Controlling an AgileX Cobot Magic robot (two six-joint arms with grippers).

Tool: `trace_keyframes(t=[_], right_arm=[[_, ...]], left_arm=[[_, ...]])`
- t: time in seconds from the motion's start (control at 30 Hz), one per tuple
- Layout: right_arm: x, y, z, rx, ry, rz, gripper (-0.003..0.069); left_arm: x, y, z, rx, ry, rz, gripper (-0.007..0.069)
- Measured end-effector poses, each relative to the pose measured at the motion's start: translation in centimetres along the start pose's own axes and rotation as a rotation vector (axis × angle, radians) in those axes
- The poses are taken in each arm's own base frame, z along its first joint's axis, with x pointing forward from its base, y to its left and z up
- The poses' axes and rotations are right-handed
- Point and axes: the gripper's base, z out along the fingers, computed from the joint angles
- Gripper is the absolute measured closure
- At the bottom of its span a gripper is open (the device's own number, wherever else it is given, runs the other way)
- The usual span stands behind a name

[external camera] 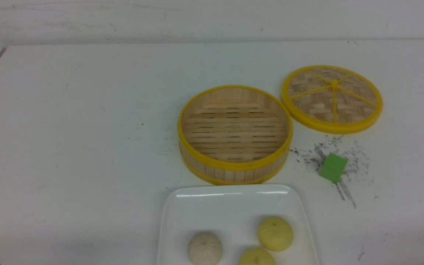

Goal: Put the steamed buns into the plate on the white tablecloth.

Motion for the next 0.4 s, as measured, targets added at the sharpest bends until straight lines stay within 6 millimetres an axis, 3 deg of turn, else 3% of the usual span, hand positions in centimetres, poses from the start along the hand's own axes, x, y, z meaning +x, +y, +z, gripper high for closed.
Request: trace_keyframes(t=[0.4], right_arm=[[0.00, 0.00, 0.00, 0.000, 0.000, 0.000, 0.0473]], left_arm=[[0.00, 0.00, 0.00, 0.000, 0.000, 0.000, 0.0524]])
